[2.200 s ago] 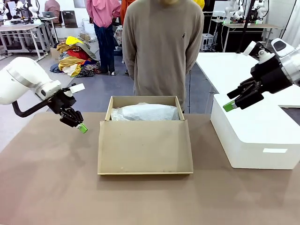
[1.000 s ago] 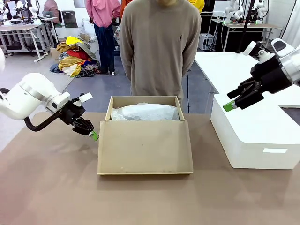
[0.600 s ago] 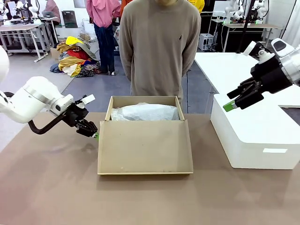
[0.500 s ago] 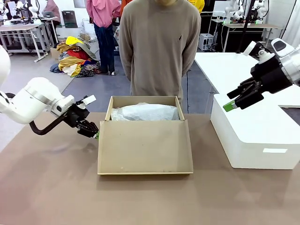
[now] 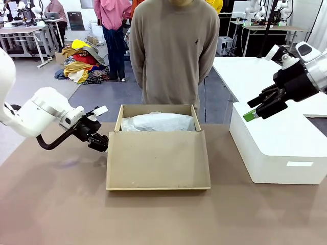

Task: Pack the shoes into the box.
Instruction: Close the Shoes Box.

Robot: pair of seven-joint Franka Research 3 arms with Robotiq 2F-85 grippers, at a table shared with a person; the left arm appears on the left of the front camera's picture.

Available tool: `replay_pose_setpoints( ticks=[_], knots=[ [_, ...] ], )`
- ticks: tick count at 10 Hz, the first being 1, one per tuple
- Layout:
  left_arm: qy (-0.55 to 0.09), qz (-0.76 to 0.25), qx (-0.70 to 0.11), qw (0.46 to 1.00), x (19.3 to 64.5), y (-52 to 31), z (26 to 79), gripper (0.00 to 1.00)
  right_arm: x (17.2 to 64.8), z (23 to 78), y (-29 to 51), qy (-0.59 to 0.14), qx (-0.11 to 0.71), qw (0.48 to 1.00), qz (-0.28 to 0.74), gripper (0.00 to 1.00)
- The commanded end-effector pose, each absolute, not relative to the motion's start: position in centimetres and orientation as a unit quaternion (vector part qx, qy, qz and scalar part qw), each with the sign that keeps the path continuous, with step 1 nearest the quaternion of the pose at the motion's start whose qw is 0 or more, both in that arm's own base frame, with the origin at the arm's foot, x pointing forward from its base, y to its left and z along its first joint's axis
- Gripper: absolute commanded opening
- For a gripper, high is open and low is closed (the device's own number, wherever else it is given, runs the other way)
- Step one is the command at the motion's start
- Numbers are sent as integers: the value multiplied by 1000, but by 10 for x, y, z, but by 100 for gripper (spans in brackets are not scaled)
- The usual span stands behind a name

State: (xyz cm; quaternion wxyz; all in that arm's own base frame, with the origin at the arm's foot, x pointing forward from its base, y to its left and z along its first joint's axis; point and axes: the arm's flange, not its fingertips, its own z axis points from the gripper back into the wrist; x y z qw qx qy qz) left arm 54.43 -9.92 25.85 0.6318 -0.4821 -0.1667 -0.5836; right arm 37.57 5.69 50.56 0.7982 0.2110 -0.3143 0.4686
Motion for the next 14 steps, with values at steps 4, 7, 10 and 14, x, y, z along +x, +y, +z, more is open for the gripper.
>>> replay_pose_setpoints(
  ticks=[4, 7, 10, 14],
  knots=[
    [-155, -592, -530, 587, 542, -105, 254, 0, 380, 504, 57, -328, 219, 786, 476, 100],
    [-131, -604, -548, 563, 541, -110, 253, 0, 380, 504, 57, -328, 219, 786, 476, 100],
    [-111, -605, -570, 544, 540, -110, 253, 0, 380, 504, 57, -328, 219, 786, 476, 100],
    [-135, -602, -588, 523, 538, -112, 268, 0, 380, 504, 57, -328, 219, 786, 476, 100]
  ],
)
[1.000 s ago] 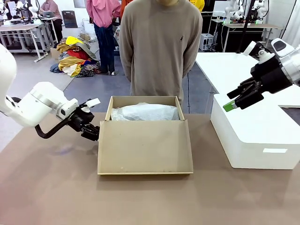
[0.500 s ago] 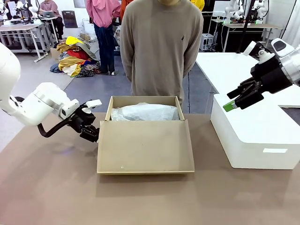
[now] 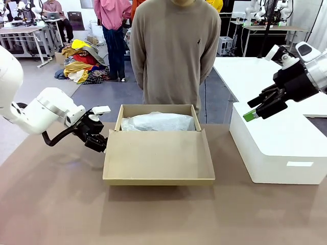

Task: Pack the shoes into the box.
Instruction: Close the Shoes Box.

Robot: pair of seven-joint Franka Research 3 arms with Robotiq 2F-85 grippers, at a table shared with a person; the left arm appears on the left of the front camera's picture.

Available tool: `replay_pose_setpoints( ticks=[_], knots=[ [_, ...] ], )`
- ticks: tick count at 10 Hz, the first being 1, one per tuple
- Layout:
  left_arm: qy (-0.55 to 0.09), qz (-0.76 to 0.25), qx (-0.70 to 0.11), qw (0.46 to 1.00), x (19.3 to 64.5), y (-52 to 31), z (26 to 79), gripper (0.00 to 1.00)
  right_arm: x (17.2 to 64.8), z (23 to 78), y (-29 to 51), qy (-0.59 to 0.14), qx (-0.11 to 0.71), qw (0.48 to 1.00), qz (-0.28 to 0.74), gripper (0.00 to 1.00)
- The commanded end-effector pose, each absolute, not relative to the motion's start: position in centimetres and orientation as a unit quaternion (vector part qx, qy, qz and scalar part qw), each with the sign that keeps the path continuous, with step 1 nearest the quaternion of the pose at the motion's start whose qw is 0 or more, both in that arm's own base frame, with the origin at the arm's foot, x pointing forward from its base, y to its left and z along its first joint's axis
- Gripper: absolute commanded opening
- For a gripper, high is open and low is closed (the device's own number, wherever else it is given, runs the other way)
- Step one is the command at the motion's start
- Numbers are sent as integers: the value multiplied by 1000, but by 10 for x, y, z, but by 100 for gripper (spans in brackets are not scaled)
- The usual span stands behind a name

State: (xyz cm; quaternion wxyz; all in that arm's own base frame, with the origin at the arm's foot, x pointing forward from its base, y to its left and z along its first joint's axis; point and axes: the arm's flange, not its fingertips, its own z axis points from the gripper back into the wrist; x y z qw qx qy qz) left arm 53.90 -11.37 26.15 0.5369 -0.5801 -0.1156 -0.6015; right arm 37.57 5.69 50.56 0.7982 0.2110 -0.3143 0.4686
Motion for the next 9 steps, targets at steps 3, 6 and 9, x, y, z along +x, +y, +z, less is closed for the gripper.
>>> replay_pose_setpoints(
  ticks=[3, 6, 9],
  knots=[
    [-160, -594, -592, 520, 533, -114, 283, 0, 380, 504, 57, -328, 219, 786, 476, 100],
    [-194, -566, -600, 531, 532, -115, 300, 0, 380, 504, 57, -328, 219, 786, 476, 100],
    [-219, -539, -597, 552, 533, -114, 322, 0, 380, 504, 57, -328, 219, 786, 476, 100]
  ],
)
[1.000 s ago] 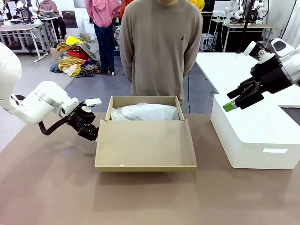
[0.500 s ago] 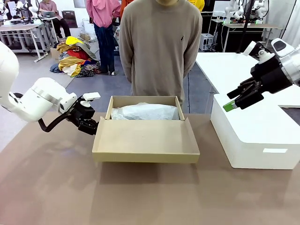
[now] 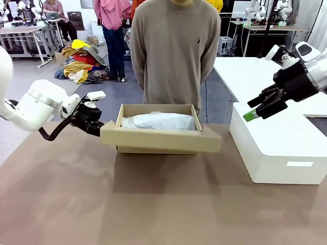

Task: Pack the shoes into the box.
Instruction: Close the Shoes Box.

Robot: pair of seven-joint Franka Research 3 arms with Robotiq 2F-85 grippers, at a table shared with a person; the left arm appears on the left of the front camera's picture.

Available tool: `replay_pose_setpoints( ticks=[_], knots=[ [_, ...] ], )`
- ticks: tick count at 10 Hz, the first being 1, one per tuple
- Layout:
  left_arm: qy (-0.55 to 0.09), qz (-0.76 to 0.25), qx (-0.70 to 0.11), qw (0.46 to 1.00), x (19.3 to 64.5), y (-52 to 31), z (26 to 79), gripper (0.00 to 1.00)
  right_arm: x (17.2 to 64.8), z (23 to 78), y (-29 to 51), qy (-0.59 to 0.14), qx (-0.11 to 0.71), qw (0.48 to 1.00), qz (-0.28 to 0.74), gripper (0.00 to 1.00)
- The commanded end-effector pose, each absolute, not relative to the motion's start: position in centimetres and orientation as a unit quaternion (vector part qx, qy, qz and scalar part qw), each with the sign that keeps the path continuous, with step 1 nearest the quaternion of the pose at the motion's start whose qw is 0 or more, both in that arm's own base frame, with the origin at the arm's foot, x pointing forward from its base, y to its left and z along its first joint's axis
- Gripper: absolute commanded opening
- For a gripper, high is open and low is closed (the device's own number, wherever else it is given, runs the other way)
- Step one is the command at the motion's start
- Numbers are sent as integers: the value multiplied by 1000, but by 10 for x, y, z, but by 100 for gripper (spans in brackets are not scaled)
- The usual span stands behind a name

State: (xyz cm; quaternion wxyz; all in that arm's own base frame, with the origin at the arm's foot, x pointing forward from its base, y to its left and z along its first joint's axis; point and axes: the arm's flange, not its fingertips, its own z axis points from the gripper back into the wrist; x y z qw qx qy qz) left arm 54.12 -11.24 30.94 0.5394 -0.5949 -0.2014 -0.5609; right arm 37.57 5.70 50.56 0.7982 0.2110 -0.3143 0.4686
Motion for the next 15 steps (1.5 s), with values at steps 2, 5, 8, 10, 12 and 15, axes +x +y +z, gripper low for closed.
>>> replay_pose_setpoints(
  ticks=[2, 5, 8, 10, 12, 15],
  knots=[
    [-238, -521, -599, 559, 532, -111, 334, 0, 380, 504, 57, -328, 219, 786, 476, 100],
    [-281, -500, -580, 579, 527, -110, 354, 0, 380, 504, 57, -328, 219, 786, 476, 100],
    [-338, -517, -509, 599, 518, -113, 366, 0, 380, 504, 57, -328, 219, 786, 476, 100],
    [-354, -531, -432, 637, 520, -119, 374, 0, 380, 504, 57, -328, 219, 786, 476, 100],
    [-353, -524, -396, 666, 531, -114, 382, 0, 380, 504, 57, -328, 219, 786, 476, 100],
    [-344, -502, -398, 686, 539, -100, 396, 0, 380, 504, 57, -328, 219, 786, 476, 100]
  ],
)
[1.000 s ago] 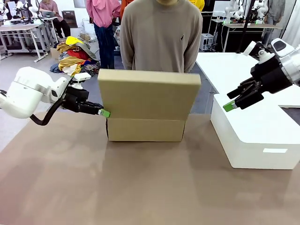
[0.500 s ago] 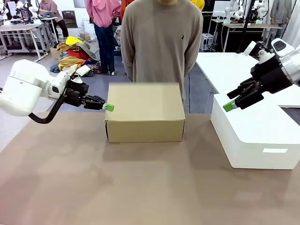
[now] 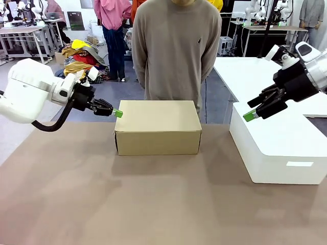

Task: Pack the shoes into the box.
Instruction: Close the Shoes Box, then press down on the lid of the Shoes Box.

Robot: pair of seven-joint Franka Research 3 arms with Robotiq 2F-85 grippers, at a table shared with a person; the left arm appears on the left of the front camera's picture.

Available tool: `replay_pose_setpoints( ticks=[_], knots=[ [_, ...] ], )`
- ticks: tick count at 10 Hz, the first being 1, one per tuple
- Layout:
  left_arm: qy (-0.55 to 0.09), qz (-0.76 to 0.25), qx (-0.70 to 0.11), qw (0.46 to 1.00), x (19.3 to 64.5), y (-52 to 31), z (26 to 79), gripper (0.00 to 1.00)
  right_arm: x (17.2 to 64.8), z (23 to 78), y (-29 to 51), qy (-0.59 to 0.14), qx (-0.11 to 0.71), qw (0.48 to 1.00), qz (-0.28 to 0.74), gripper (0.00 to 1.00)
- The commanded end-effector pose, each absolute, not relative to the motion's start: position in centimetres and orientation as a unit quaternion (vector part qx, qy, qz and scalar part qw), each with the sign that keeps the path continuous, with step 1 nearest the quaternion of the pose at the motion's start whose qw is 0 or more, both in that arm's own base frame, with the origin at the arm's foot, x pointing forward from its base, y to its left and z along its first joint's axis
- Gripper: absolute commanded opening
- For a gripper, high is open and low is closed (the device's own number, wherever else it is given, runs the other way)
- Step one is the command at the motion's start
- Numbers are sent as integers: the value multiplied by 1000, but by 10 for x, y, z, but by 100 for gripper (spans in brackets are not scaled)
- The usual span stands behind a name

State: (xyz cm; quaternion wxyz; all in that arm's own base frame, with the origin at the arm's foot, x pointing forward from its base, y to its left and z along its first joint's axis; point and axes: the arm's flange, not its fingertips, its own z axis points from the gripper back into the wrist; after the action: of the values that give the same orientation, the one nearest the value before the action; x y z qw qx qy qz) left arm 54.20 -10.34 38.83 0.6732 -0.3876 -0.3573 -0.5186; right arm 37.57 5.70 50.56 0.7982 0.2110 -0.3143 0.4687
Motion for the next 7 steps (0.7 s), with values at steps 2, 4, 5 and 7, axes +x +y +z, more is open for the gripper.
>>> replay_pose_setpoints(
  ticks=[2, 4, 5, 7],
  knots=[
    [-361, -528, -386, 665, 541, -107, 387, 0, 380, 504, 57, -328, 219, 786, 476, 100],
    [-361, -528, -386, 665, 541, -107, 387, 0, 380, 504, 57, -328, 219, 786, 476, 100],
    [-361, -528, -386, 665, 541, -107, 387, 0, 380, 504, 57, -328, 219, 786, 476, 100],
    [-361, -528, -386, 665, 541, -107, 387, 0, 380, 504, 57, -328, 219, 786, 476, 100]
  ],
)
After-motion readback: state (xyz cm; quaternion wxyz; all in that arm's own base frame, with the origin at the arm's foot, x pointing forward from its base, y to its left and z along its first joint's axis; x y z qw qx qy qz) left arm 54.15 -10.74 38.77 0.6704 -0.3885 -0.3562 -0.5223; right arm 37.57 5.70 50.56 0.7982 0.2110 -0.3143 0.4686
